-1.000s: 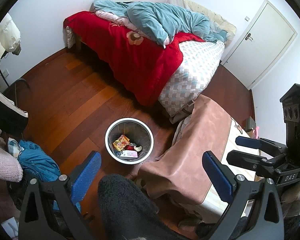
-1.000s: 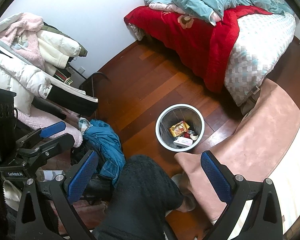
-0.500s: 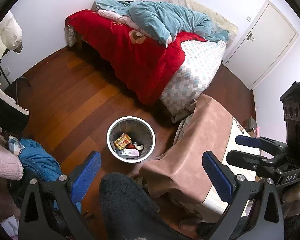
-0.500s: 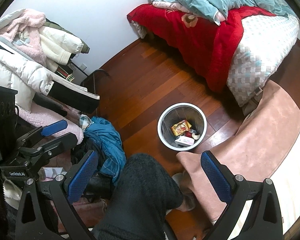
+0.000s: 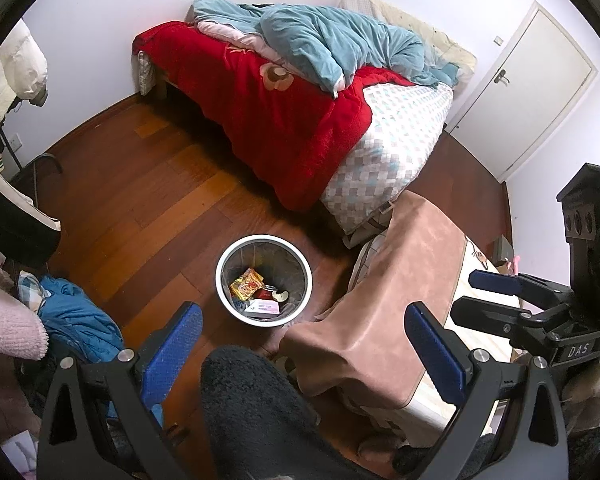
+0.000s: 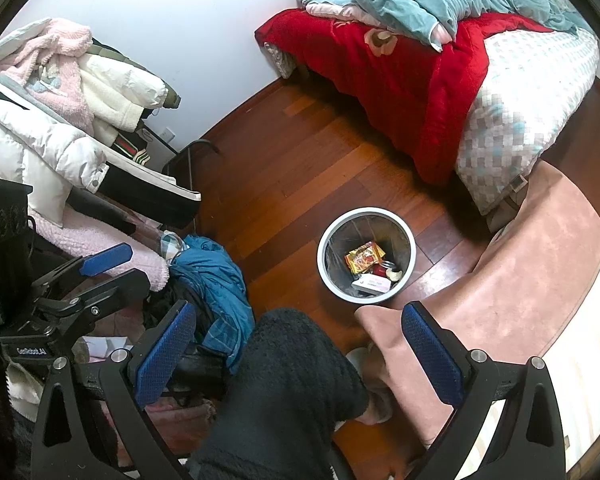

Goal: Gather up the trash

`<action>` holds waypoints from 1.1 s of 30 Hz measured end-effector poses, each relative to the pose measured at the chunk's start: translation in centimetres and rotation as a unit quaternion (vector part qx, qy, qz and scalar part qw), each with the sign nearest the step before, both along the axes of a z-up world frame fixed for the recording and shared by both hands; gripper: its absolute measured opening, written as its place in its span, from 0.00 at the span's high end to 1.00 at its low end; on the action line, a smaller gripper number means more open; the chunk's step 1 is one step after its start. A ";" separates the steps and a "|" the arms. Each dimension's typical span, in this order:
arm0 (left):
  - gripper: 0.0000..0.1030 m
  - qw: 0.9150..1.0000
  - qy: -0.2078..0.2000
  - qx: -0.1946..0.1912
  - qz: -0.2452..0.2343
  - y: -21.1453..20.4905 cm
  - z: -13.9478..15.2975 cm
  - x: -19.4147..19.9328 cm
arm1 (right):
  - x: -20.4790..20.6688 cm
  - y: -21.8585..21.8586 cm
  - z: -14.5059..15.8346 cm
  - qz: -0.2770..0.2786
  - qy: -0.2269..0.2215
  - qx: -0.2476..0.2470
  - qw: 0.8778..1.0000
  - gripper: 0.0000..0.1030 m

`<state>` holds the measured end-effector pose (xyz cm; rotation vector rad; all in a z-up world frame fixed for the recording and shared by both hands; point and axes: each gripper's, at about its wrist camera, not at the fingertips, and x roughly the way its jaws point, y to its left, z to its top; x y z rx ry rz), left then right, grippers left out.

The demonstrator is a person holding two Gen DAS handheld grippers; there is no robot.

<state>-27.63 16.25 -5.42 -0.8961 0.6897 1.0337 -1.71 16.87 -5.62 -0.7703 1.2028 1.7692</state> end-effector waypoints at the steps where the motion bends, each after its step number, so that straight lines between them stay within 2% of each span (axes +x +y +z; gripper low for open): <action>1: 0.00 1.000 0.000 0.000 0.000 0.0 0.0 0.0 | 0.1 0.0 0.0 0.000 0.000 0.001 1.000 0.00; 33: 0.00 1.000 0.000 0.004 0.002 -0.1 0.1 -0.4 | -0.4 0.3 0.1 -0.002 -0.003 0.003 1.000 0.00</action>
